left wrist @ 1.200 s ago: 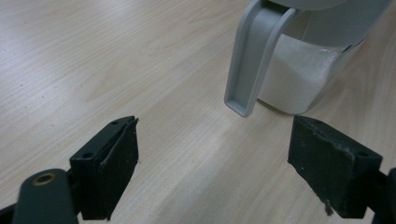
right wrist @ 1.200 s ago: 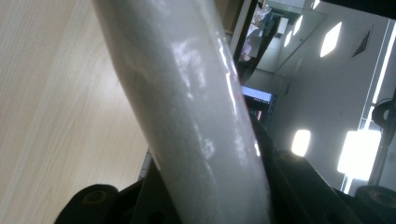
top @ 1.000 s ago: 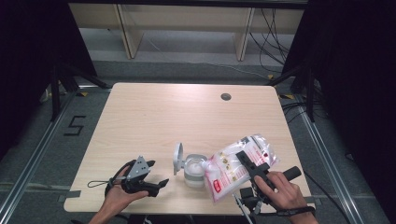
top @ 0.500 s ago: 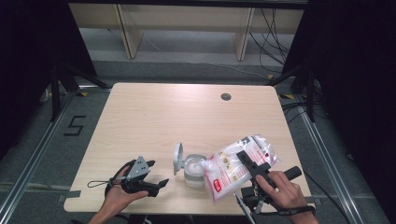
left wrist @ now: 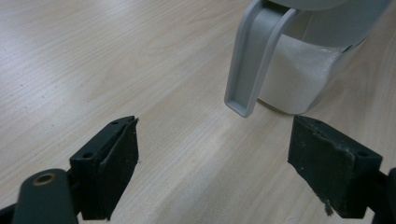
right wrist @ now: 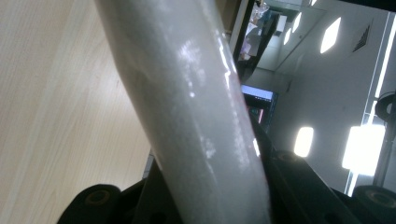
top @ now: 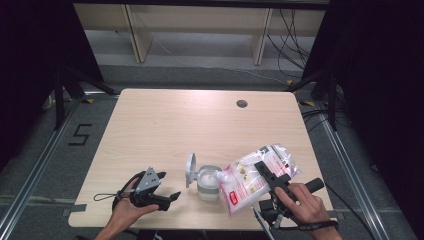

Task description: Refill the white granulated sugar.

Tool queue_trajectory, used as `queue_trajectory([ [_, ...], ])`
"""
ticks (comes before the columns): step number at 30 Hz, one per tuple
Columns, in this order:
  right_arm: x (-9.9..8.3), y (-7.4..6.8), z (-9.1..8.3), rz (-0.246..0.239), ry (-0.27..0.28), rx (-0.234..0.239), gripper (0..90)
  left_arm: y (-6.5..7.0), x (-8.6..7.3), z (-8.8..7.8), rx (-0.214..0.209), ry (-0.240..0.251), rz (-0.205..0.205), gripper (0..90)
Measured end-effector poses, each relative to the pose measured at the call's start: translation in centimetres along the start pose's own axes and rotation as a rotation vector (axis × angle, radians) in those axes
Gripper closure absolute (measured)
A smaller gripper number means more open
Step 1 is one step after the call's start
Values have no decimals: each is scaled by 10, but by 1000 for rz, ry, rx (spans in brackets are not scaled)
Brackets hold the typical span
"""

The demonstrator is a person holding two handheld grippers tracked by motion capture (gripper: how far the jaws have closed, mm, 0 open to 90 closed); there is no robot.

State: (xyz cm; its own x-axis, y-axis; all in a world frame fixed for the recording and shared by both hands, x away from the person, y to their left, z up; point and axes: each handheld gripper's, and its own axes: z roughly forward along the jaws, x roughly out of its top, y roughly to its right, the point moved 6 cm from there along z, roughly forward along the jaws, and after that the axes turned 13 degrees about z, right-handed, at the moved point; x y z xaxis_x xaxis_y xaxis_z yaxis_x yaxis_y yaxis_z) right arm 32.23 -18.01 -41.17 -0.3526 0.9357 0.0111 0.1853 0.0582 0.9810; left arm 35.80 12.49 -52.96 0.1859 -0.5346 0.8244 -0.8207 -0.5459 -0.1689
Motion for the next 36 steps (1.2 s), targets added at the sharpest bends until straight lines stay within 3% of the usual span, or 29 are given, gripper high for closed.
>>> queue_trajectory([
  [1, 1, 2, 0, -12, 7, -6, 756, 0, 0, 0, 0, 0, 0, 158],
  [4, -2, -2, -1, 30, -13, -3, 757, 0, 0, 0, 0, 0, 1, 158],
  [9, -1, 3, 0, -27, 10, -11, 757, 0, 0, 0, 1, 2, 4, 158],
  [10, -3, 0, -1, 8, -6, -4, 757, 0, 0, 0, 1, 1, 3, 158],
  [12, -1, 3, -1, -16, 6, -5, 757, 0, 0, 0, 1, 1, 4, 158],
  [16, -3, 0, -1, 29, 9, -2, 758, -1, 0, -1, 2, -3, 10, 157],
  [17, -3, 2, 0, 4, 12, 3, 758, -1, 0, -1, 3, -3, 10, 158],
  [19, -6, 0, -1, 38, 1, 13, 760, -1, 0, -1, 3, -3, 9, 158],
  [20, -6, 0, 1, 46, 21, 5, 761, -1, 0, -1, 3, -3, 10, 158],
  [21, -8, -2, -1, 65, -5, 19, 762, -1, 0, -1, 3, -3, 9, 158],
  [23, -8, 0, 0, 34, -6, 22, 763, -1, 0, -1, 3, -3, 9, 158],
  [25, -9, -2, 0, 65, -2, 24, 764, -1, 0, -1, 2, -3, 9, 158],
  [26, -9, 0, 0, 53, 9, 29, 766, -1, 0, -1, 3, -4, 10, 158],
  [30, -12, -3, 2, 134, 32, 57, 770, -1, 0, -1, 2, -3, 9, 157],
  [31, -12, -1, 3, 117, 39, 61, 771, -1, 0, -1, 2, -3, 9, 158],
  [32, -13, -5, 3, 155, 28, 87, 772, -1, 0, 0, 1, -4, 7, 158],
  [36, -19, -6, 6, 223, 69, 121, 781, -1, 0, -1, 10, -4, 11, 158],
])
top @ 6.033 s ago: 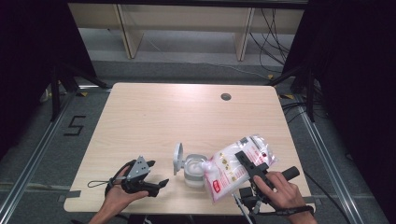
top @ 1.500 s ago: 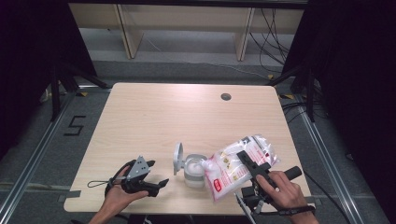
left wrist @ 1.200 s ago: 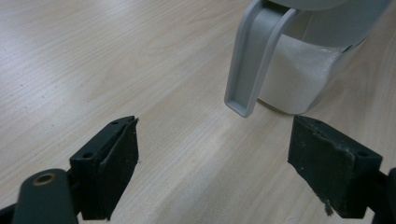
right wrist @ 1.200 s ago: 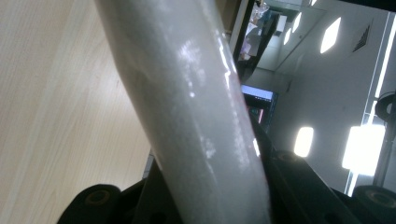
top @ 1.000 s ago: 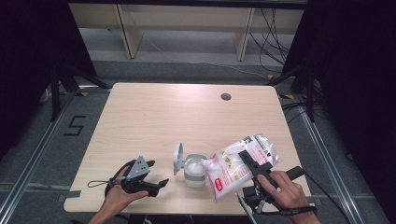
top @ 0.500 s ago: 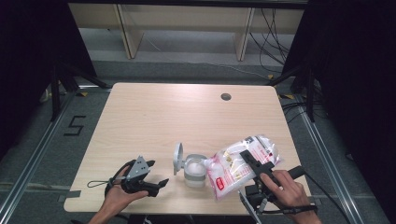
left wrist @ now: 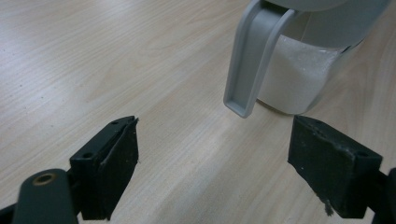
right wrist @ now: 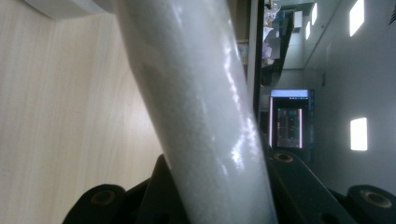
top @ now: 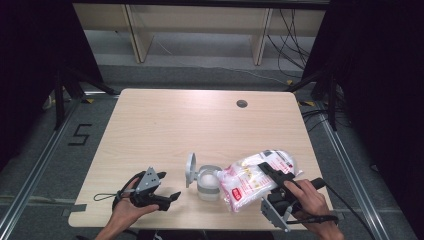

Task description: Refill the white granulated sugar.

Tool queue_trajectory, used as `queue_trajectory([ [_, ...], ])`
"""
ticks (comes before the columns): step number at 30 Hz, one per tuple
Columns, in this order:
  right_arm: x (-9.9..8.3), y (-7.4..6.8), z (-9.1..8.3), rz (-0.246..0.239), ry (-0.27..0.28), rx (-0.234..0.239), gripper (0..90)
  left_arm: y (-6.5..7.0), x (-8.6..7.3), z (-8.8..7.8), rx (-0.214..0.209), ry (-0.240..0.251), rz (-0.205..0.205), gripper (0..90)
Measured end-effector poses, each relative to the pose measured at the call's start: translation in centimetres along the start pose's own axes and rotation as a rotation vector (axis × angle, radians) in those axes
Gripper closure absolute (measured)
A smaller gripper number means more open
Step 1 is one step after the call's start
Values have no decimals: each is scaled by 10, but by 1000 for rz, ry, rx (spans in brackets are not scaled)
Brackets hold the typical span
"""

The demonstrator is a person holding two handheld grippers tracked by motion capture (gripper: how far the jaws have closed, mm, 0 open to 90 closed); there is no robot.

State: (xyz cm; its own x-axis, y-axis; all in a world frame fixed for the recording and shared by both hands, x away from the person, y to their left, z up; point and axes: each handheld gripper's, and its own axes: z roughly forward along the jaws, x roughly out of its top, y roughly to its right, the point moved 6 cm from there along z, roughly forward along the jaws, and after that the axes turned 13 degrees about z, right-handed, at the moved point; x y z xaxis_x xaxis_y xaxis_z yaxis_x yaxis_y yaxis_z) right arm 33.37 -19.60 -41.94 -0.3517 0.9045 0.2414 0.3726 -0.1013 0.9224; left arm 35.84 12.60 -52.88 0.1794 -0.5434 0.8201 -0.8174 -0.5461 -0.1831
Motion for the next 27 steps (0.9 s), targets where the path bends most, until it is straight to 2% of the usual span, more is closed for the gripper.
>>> queue_trajectory([
  [1, 0, 1, 1, -12, 20, 4, 784, 0, 0, 0, -8, 5, -8, 158],
  [2, -4, -3, 0, 57, 0, 8, 786, 0, 0, 0, -2, 12, -15, 158],
  [3, -5, -3, 0, 76, 13, 20, 787, -1, 1, 0, 1, 14, 6, 158],
  [4, -8, -6, -1, 135, 16, 23, 789, -1, 1, 0, -4, 15, 10, 158],
  [5, -8, -6, 0, 136, 35, 36, 791, -1, 0, 0, -2, 13, -1, 158],
  [6, -7, -2, 1, 94, 51, 44, 792, 0, 0, 0, -7, 4, -8, 158],
  [9, -10, -12, 4, 240, 68, 78, 797, 0, 0, 0, -5, 13, -12, 157],
  [10, -10, -10, 5, 213, 72, 81, 798, 0, 0, 0, -9, 11, -13, 157],
  [11, -11, -12, 7, 257, 90, 94, 798, 0, 0, 0, 0, 12, -15, 158],
  [12, -11, -10, 8, 252, 95, 98, 799, 0, 0, 0, -2, 12, -15, 157],
  [14, -13, -15, 11, 350, 104, 120, 801, 0, 1, 0, -9, 12, -12, 158],
  [16, -15, -15, 15, 398, 110, 133, 804, 0, 1, 0, -3, 11, -13, 158],
  [18, -17, -19, 16, 483, 109, 161, 807, 0, 1, 0, 0, 13, -14, 158],
  [20, -19, -19, 18, 524, 126, 173, 809, 0, 1, 0, 0, 12, -15, 158],
  [21, -20, -19, 19, 573, 149, 179, 810, 0, 1, 0, -2, 11, -14, 158],
  [23, -24, -18, 21, 649, 160, 185, 813, 0, 1, 0, -6, 14, -12, 158],
  [24, -25, -17, 22, 653, 171, 187, 813, 0, 0, 0, -8, 10, -11, 158],
  [25, -27, -17, 24, 700, 177, 187, 815, 0, 0, 0, -7, 11, -10, 158],
  [26, -28, -17, 26, 715, 191, 194, 815, 0, 1, 0, -4, 11, -7, 157],
  [27, -28, -18, 27, 762, 204, 207, 817, 0, 1, 1, -3, 16, -10, 158],
])
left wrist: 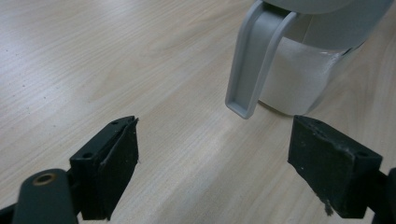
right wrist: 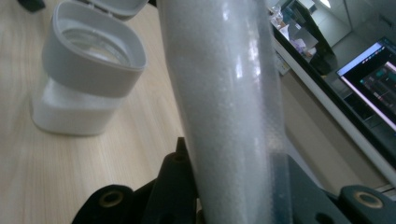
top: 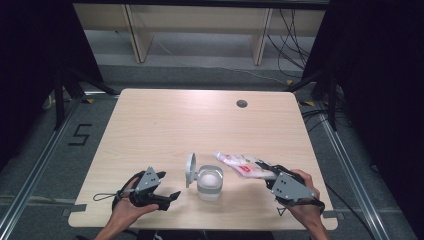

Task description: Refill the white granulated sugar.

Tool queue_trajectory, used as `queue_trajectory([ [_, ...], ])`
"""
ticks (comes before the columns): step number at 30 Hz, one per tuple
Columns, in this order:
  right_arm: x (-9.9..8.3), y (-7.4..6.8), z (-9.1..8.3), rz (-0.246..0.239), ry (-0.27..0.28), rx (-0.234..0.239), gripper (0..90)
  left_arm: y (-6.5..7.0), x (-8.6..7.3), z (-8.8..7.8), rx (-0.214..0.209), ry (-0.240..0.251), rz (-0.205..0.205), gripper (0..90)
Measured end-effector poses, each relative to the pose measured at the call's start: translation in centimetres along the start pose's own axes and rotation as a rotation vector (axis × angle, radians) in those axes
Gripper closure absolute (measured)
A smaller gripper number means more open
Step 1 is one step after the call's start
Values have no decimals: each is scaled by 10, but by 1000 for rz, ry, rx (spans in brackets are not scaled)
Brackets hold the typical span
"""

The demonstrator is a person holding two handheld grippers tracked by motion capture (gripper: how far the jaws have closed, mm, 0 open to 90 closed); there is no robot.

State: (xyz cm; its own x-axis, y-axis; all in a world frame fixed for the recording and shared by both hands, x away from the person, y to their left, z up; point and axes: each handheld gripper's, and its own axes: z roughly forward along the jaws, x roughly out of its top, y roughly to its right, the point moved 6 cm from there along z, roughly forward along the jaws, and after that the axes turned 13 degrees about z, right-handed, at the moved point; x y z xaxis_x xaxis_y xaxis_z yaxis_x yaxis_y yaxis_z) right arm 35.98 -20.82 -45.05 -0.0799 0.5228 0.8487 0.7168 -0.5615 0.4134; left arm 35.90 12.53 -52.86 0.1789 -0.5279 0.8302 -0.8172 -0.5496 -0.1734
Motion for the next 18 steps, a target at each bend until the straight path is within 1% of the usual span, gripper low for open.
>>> queue_trajectory([
  [1, -1, 2, 2, 24, 12, 5, 818, 0, 0, 0, -1, -1, -1, 158],
  [3, -5, 4, 7, 103, 45, 27, 822, 0, 0, 0, 4, 0, -1, 158],
  [4, -8, 5, 9, 133, 52, 37, 824, 0, 0, 0, 3, 0, -1, 158],
  [5, -9, 7, 11, 156, 62, 40, 826, 1, 0, 1, -2, 5, -11, 157],
  [6, -11, 8, 13, 195, 79, 46, 827, 1, 0, 0, -2, -1, -4, 158],
  [7, -14, 10, 14, 230, 97, 61, 829, 1, 0, 0, -1, 5, -9, 158],
  [8, -16, 11, 15, 267, 114, 66, 829, 0, 0, 0, 1, -1, 2, 157],
  [9, -18, 13, 16, 277, 122, 73, 829, -1, 0, 0, -1, 0, 20, 157],
  [10, -20, 14, 16, 296, 132, 68, 830, -2, 0, 0, -1, 0, 25, 158],
  [11, -23, 14, 17, 337, 131, 82, 830, -1, 0, 0, 2, -1, 10, 158],
  [12, -25, 18, 19, 342, 157, 86, 830, 1, 0, 0, 3, -3, -2, 158],
  [13, -27, 18, 20, 384, 167, 84, 830, 1, 0, 0, 0, -3, 1, 158],
  [14, -29, 19, 21, 401, 166, 84, 830, 0, 0, 0, -1, -7, 11, 158],
  [16, -33, 22, 24, 426, 178, 96, 830, 1, 0, 0, -3, -3, 1, 158],
  [17, -35, 23, 25, 443, 177, 80, 830, 0, 0, 0, -2, -2, 0, 157],
  [18, -36, 24, 27, 439, 176, 90, 830, 1, 0, 0, -2, -2, 1, 158],
])
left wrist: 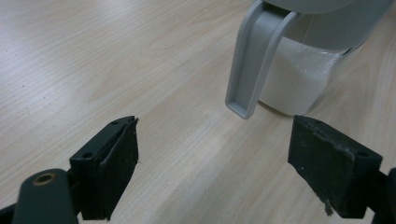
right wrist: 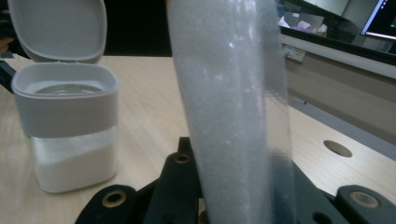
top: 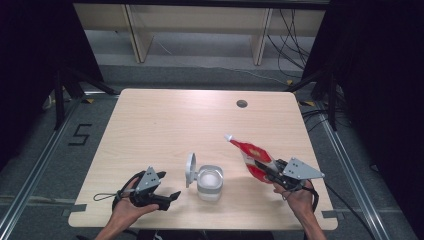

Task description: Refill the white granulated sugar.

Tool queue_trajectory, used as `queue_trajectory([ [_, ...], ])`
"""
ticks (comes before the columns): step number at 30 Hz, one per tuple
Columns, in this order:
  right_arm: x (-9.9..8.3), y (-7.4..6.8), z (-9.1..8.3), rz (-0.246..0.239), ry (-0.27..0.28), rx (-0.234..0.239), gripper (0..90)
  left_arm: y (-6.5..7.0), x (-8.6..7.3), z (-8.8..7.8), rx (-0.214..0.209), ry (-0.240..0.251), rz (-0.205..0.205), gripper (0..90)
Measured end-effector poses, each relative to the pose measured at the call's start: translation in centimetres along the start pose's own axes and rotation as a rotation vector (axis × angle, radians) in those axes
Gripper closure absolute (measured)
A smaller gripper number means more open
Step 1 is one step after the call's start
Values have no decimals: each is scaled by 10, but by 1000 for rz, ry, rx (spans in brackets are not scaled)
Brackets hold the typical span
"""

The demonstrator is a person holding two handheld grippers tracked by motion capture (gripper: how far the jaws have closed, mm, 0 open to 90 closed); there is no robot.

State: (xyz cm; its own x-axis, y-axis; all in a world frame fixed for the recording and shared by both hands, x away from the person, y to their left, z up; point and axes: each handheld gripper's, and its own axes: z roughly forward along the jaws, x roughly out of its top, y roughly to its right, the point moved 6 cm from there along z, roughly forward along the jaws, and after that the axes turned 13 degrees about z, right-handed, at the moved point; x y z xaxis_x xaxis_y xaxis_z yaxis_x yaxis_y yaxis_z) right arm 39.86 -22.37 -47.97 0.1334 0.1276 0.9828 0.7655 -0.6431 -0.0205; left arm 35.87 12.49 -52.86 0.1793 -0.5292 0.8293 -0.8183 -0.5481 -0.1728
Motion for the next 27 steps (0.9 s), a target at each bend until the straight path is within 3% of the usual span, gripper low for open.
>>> queue_trajectory([
  [7, -11, 12, 8, 35, -8, -35, 830, 0, 0, 0, 1, -5, 9, 157],
  [9, -13, 14, 9, 68, -20, -21, 831, 0, 0, 0, 1, -2, 7, 158],
  [11, -14, 17, 12, 51, -13, -16, 831, -1, 0, 0, 4, 3, 5, 158],
  [12, -16, 18, 14, 61, -6, -38, 831, -1, 0, -1, 5, 3, 4, 158],
  [16, -21, 20, 17, 62, -36, -21, 831, 0, 1, -1, 0, 4, 3, 158],
  [21, -22, 21, 13, 51, -34, -57, 825, -1, 1, -2, 9, 9, 0, 158],
  [22, -23, 19, 11, 69, -60, -54, 823, -1, 1, -2, 10, 9, -2, 158],
  [24, -24, 20, 8, 87, -62, -78, 818, -1, 1, -2, 10, 10, -3, 158],
  [25, -24, 22, 5, 66, -67, -91, 817, -1, 1, -2, 11, 9, -2, 158],
  [26, -24, 20, 3, 88, -84, -84, 816, 0, 1, -2, 6, 8, -5, 158],
  [27, -24, 22, 2, 83, -67, -98, 815, 0, 1, -2, 7, 10, -5, 158],
])
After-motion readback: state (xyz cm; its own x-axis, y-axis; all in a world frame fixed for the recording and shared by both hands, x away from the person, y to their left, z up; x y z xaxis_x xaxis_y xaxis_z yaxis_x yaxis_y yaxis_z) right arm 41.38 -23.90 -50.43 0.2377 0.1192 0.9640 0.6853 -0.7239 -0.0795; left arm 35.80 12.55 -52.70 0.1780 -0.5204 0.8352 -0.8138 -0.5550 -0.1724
